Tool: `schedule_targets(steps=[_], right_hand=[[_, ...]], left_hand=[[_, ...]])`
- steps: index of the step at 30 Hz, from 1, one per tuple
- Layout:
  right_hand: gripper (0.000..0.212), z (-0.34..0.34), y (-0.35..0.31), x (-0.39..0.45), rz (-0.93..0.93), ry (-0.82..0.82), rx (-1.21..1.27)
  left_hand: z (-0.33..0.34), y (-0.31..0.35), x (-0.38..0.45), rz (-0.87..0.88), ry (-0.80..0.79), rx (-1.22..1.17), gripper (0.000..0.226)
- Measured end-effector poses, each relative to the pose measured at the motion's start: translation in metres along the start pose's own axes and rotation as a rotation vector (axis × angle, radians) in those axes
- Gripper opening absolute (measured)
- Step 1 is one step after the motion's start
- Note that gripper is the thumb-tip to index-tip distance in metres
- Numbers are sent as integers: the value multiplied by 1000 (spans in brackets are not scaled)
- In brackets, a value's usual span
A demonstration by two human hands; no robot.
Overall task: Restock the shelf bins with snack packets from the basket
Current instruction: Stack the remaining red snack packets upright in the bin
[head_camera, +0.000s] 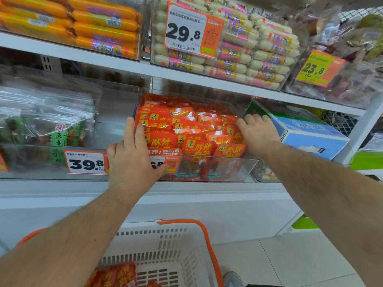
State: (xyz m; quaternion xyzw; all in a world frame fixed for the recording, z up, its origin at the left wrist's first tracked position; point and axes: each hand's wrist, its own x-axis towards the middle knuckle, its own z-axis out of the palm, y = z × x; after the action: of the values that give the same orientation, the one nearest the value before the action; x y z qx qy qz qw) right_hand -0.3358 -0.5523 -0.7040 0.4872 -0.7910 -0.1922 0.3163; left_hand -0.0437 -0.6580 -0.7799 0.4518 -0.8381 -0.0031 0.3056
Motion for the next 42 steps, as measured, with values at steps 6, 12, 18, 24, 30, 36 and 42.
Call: schedule_targets(steps=[6, 12, 18, 24, 30, 36, 42], right_hand=[[69, -4, 8, -10, 62, -40, 77], [36, -22, 11, -34, 257, 127, 306], [10, -45, -66, -66, 25, 686, 621], [10, -28, -198, -111, -249, 327, 923], [11, 10, -293, -160, -273, -706, 1006], [32, 43, -376, -238, -148, -1204, 1066], [90, 53, -431, -283, 204, -1156, 1200]], left_hand=[[-2, 0, -1, -8, -20, 7, 116], [-7, 2, 0, 7, -53, -16, 116], [-8, -3, -21, 164, 158, -140, 109], [26, -48, -106, 335, -267, -302, 52], [50, -103, -163, 50, -855, -236, 21], [73, -140, -197, -102, -1001, -221, 21], [83, -156, -205, -215, -1028, -233, 27]])
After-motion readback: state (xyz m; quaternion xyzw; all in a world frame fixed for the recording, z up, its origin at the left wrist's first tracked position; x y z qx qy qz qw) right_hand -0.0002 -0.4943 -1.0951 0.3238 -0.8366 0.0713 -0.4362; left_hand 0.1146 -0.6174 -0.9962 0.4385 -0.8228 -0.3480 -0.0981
